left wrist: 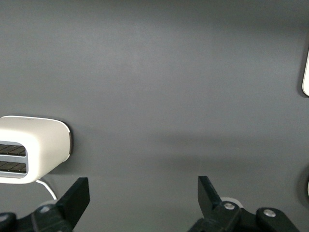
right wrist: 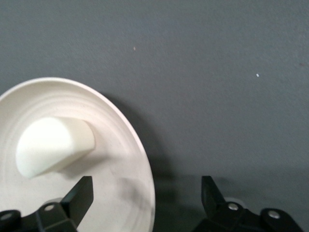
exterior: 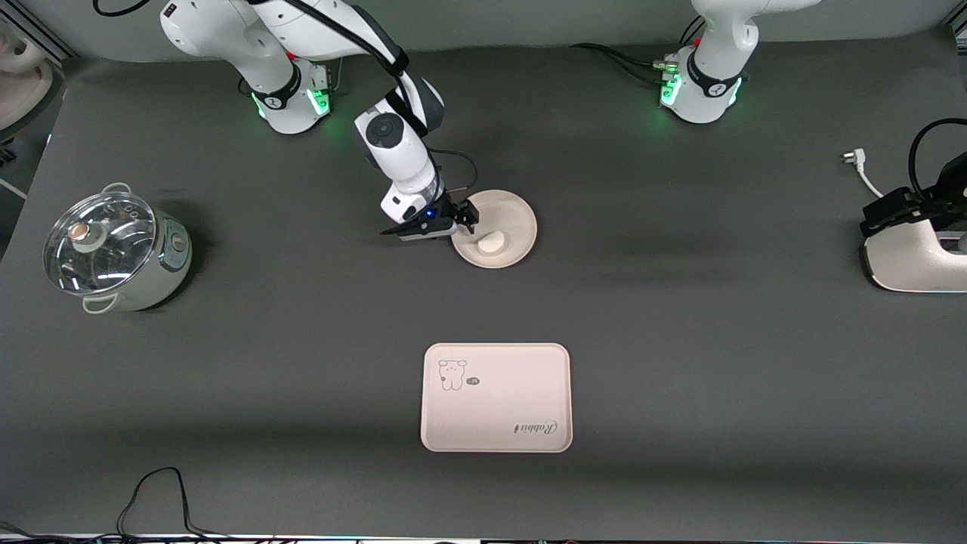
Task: Place bun in plate and plate on tray
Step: 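Close the right gripper on the plate rim and lift the plate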
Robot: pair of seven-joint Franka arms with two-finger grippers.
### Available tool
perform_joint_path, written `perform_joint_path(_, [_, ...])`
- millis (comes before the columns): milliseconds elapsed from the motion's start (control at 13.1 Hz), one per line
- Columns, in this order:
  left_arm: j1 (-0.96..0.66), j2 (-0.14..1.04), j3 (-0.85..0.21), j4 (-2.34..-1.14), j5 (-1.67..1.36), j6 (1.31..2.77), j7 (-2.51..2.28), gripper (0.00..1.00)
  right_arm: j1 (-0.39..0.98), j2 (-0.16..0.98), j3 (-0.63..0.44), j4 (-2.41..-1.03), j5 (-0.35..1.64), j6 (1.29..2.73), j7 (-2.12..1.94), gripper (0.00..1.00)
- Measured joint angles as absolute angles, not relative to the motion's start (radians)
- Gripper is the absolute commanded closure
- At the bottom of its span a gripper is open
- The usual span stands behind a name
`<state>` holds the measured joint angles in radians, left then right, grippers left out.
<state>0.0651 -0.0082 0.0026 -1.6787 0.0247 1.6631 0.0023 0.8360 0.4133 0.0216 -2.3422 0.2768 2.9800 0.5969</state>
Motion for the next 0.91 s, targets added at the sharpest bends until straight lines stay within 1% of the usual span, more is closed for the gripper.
perform_joint_path(229, [0.065, -0.008, 0.003, -1.679, 0.025, 1.663, 0.002, 0.00, 0.835, 0.400, 0.021, -2.342, 0.277, 2.959, 0.597, 0.50])
perform_joint_path(305, [0.065, -0.008, 0.003, -1.679, 0.025, 1.663, 0.002, 0.00, 0.835, 0.399, 0.021, -2.342, 0.277, 2.959, 0.597, 0.55])
perform_joint_path(457, [0.065, -0.008, 0.003, -1.679, 0.025, 1.663, 0.002, 0.00, 0.835, 0.400, 0.021, -2.343, 0.277, 2.959, 0.597, 0.58])
perform_joint_path(610, [0.065, -0.008, 0.003, -1.679, 0.025, 1.663, 0.002, 0.00, 0.835, 0.400, 0.021, -2.343, 0.277, 2.959, 0.597, 0.80])
perform_joint_path(686, [0.065, -0.008, 0.003, -1.679, 0.026, 1.663, 0.002, 0.00, 0.835, 0.400, 0.021, -2.343, 0.277, 2.959, 0.597, 0.88])
perform_joint_path(762, [0.065, -0.008, 0.003, -1.679, 0.026, 1.664, 0.002, 0.00, 0.835, 0.400, 0.021, -2.343, 0.277, 2.959, 0.597, 0.94])
perform_joint_path(839, [0.065, -0.008, 0.003, -1.679, 0.026, 1.664, 0.002, 0.00, 0.835, 0.400, 0.021, -2.344, 0.277, 2.959, 0.597, 0.99])
perform_joint_path(915, [0.065, -0.008, 0.003, -1.679, 0.026, 1.664, 0.002, 0.00, 0.835, 0.400, 0.021, -2.344, 0.277, 2.959, 0.597, 1.00])
